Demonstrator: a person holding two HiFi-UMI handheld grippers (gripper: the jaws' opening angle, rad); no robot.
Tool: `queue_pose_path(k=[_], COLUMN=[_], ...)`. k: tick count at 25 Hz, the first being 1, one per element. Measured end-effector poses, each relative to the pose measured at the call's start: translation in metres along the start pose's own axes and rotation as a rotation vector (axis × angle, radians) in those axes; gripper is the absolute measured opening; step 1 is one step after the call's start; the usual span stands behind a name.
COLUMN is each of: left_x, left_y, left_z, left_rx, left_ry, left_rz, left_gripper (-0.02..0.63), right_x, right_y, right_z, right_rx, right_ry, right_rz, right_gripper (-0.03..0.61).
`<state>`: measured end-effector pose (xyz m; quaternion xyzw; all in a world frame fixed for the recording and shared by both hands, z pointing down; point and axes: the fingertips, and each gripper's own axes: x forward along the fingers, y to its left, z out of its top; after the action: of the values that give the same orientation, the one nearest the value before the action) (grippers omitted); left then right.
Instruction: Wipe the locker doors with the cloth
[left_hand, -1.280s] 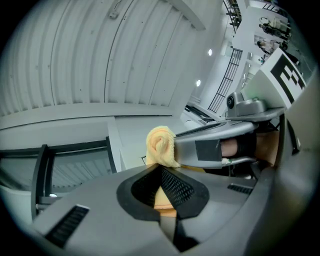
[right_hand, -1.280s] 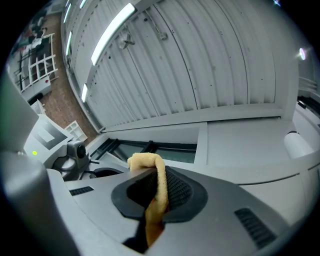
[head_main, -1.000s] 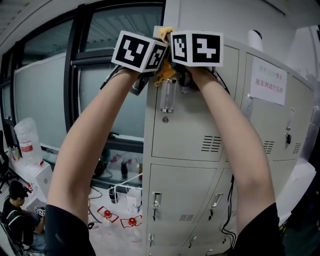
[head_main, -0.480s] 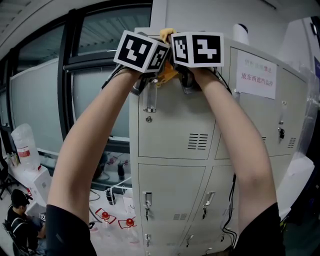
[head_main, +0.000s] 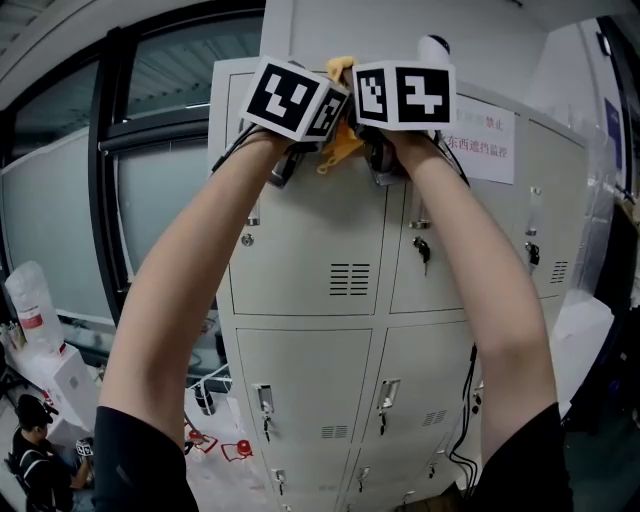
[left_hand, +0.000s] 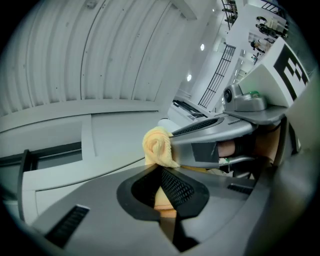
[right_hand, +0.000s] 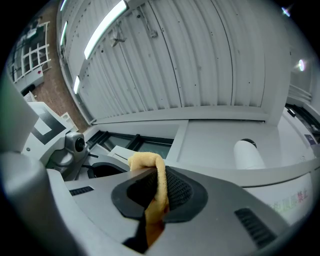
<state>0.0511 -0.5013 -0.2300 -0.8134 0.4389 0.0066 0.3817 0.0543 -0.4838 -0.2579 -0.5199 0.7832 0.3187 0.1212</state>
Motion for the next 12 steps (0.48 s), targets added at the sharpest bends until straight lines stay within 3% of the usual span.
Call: queue_pose_path(k=[12], left_x=[0.034], left_y=[-0.045], left_z=[0.017], left_rx=[0.037], left_ry=[0.018], left_rz=[-0.021], left_gripper=[0.02], right_x=[-0.027], right_y=[-0.052], right_z=[-0.011], right_rx=[0.003], right_ry=[0.019], right_rz=[-0.017], right_gripper=[0.051])
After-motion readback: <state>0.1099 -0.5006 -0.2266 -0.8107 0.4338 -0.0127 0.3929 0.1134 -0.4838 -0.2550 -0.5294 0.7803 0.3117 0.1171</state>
